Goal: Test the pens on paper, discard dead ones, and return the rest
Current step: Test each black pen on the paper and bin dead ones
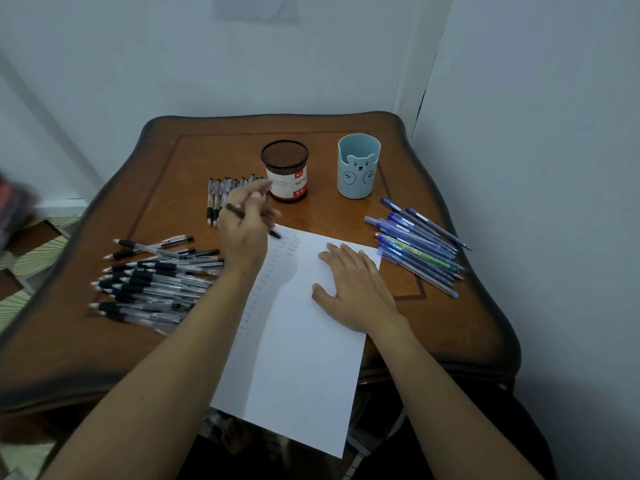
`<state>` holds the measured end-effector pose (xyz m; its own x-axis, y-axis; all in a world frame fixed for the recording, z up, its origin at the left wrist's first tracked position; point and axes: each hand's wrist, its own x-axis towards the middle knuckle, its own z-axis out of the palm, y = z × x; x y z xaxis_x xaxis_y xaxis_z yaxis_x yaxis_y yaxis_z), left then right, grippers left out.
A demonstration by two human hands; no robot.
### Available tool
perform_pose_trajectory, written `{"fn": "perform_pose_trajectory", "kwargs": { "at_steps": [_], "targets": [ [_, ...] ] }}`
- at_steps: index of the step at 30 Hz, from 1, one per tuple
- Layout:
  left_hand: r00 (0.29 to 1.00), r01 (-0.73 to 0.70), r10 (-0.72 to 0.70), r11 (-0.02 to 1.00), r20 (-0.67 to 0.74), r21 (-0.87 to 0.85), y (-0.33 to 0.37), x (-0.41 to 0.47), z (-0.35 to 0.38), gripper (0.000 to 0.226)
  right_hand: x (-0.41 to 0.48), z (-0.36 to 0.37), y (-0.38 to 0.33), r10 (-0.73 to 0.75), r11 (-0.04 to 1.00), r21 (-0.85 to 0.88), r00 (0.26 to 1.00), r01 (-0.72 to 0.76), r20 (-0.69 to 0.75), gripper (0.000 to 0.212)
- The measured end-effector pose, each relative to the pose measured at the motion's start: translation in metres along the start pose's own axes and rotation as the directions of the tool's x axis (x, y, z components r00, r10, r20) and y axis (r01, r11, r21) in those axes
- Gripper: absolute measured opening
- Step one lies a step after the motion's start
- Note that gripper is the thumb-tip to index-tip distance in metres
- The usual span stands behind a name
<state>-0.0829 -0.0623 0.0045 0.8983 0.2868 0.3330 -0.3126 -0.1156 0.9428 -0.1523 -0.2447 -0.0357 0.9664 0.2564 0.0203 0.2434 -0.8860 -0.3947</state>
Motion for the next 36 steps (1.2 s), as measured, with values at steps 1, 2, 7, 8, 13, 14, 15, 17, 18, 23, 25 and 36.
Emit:
{"fn": "perform_pose_trajectory", "kwargs": {
  "at_steps": [1, 2, 7, 8, 13, 14, 15, 17, 18, 23, 25, 36],
  "targets": [
    [0.998, 0.052, -0.053, 0.998, -0.027, -0.035, -0.002, 0.001, 0.002, 0.033, 0.0, 0.0, 0.0, -0.001, 1.0, -0.002, 1.0, 0.001, 0.001, 0.063],
    [0.994, 0.099, -0.101, 0.994, -0.038, -0.05, -0.003, 0.001, 0.003, 0.04, 0.0, 0.0, 0.0, -0.001, 1.0, -0.003, 1.0, 0.001, 0.002, 0.063],
    [0.968, 0.246, -0.246, 0.969, 0.053, 0.009, -0.015, 0.007, 0.009, 0.043, 0.0, 0.0, 0.001, -0.009, 1.0, 0.004, 1.0, 0.009, 0.003, 0.063],
    [0.969, 0.228, -0.232, 0.972, 0.086, 0.054, -0.018, 0.009, 0.009, 0.034, 0.0, 0.0, 0.002, -0.011, 1.0, 0.005, 1.0, 0.011, -0.001, 0.063],
    [0.969, 0.123, -0.178, 0.947, 0.169, 0.296, -0.027, 0.013, 0.012, 0.025, 0.0, 0.001, 0.003, -0.011, 1.0, -0.001, 1.0, 0.011, -0.019, 0.063],
    [0.967, 0.128, -0.183, 0.95, 0.177, 0.283, -0.029, 0.012, 0.013, 0.021, 0.001, 0.001, 0.002, -0.013, 1.0, -0.003, 1.0, 0.013, -0.021, 0.063],
    [0.963, 0.144, -0.194, 0.958, 0.188, 0.248, -0.031, 0.01, 0.012, 0.017, 0.001, 0.002, 0.002, -0.014, 1.0, -0.005, 1.0, 0.014, -0.022, 0.063],
    [0.957, 0.174, -0.206, 0.971, 0.205, 0.166, -0.034, 0.009, 0.01, 0.013, 0.001, 0.002, 0.002, -0.013, 1.0, -0.006, 1.0, 0.013, -0.022, 0.063],
    [0.956, 0.18, -0.209, 0.972, 0.208, 0.149, -0.035, 0.008, 0.009, 0.014, 0.001, 0.002, 0.002, -0.012, 1.0, -0.006, 1.0, 0.012, -0.022, 0.063],
    [0.952, 0.191, -0.225, 0.967, 0.209, 0.171, -0.036, 0.008, 0.008, 0.013, 0.0, 0.003, 0.002, -0.015, 1.0, -0.009, 0.999, 0.015, -0.031, 0.063],
    [0.959, 0.178, -0.217, 0.961, 0.18, 0.21, -0.036, 0.007, 0.01, 0.018, 0.0, 0.004, 0.002, -0.015, 1.0, -0.007, 0.999, 0.014, -0.035, 0.063],
    [0.978, 0.128, -0.18, 0.914, 0.102, 0.385, -0.04, 0.008, 0.009, 0.026, 0.0, 0.002, 0.001, -0.013, 1.0, 0.009, 0.999, 0.013, -0.032, 0.063]
  ]
}}
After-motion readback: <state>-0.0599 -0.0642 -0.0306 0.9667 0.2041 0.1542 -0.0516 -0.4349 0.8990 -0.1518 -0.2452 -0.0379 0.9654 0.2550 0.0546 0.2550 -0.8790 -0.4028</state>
